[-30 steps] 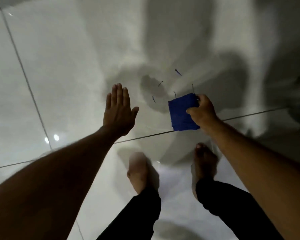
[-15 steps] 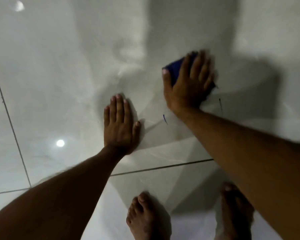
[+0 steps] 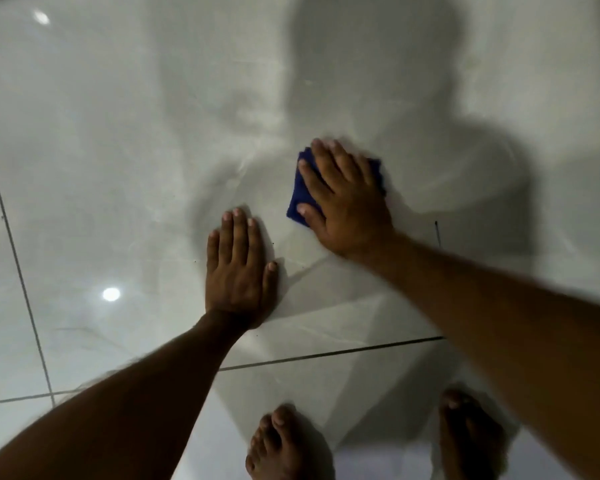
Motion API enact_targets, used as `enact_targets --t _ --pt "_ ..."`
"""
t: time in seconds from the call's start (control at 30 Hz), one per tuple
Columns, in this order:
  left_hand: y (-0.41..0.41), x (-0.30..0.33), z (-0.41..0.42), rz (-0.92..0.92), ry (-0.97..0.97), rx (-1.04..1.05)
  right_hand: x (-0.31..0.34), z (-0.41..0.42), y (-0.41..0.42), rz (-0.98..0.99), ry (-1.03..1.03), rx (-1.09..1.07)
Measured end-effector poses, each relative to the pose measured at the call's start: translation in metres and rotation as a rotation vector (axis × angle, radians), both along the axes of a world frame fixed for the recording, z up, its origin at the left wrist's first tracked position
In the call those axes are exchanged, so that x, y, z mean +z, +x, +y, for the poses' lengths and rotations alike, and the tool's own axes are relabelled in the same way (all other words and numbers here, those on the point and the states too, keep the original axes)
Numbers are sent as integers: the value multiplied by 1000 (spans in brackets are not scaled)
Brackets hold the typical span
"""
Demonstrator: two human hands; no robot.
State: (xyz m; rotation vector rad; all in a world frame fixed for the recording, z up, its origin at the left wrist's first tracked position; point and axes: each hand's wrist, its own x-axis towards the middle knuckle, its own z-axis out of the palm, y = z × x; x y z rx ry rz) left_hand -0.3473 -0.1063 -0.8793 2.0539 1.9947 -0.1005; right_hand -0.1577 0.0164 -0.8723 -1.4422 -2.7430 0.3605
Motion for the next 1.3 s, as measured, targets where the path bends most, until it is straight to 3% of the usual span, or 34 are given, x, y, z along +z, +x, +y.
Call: enact_targets --t 0.03,0.07,0.13,0.2,0.27,0.33,0.4,0.43,0.47,0.57,0.6,0.63,0.67,0.77,0.8,0.83,0.87,0.9,0.97,1.0,1.03,1.07,1.17,1.2,1.23,1.3 --pt "1 0 0 -6 7 -3 2 -27 6 1 -49 -4" --pt "1 1 0 -8 19 -6 3 -57 19 3 -47 143" --pt "1 2 -1 -7 26 -1 10 -81 61 14 -132 727" --pt "2 1 -1 -10 37 -2 4 -40 86 9 -94 1042" --pt "3 1 1 -1 42 -7 -8 14 79 2 3 824" --pt "2 1 1 -1 26 -2 -8 41 52 -6 87 282" --pt "3 2 1 5 26 -5 -3 10 30 56 5 -170" --pt "3 2 2 7 32 -3 4 -18 30 59 -46 -189" --pt "3 2 1 4 32 -1 8 -50 39 24 -79 -28" --pt "2 4 -2 6 16 -2 17 -64 103 19 -165 841" --pt "2 4 -3 16 19 -3 13 -37 120 12 -139 970" --pt "2 4 -3 22 21 -2 4 -8 131 -7 -88 962" --pt "2 3 -3 18 25 -8 -1 16 138 -28 -12 792" --pt "2 2 -3 22 33 -15 -6 -1 126 -61 37 -176" --pt "2 2 -2 24 38 -14 -3 -39 122 -66 -19 -396" --pt "2 2 -2 24 42 -10 7 -82 119 -89 -71 -423" --pt "1 3 -2 20 42 -10 16 -122 122 -118 -128 -251" --pt "1 2 -5 18 45 -11 20 -146 131 -95 -147 59" --pt "-2 -1 -6 24 68 -23 15 -122 164 -29 -132 726" --pt "-3 -3 -6 24 74 -32 12 -92 174 -45 -124 870" --pt "-3 -4 -6 27 81 -34 5 -65 179 -42 -109 844" --pt "-5 -5 -5 35 87 -34 -1 -43 179 -27 -85 652" --pt "-5 -4 -5 21 77 -21 -4 -49 122 -49 -25 -402" --pt "-5 -2 -4 20 84 -15 1 -71 92 -26 -33 -650" --pt "-2 -2 -4 15 80 -8 10 -94 67 -16 -53 -712" --pt "0 -1 -4 4 64 -8 16 -119 32 51 -152 -447"
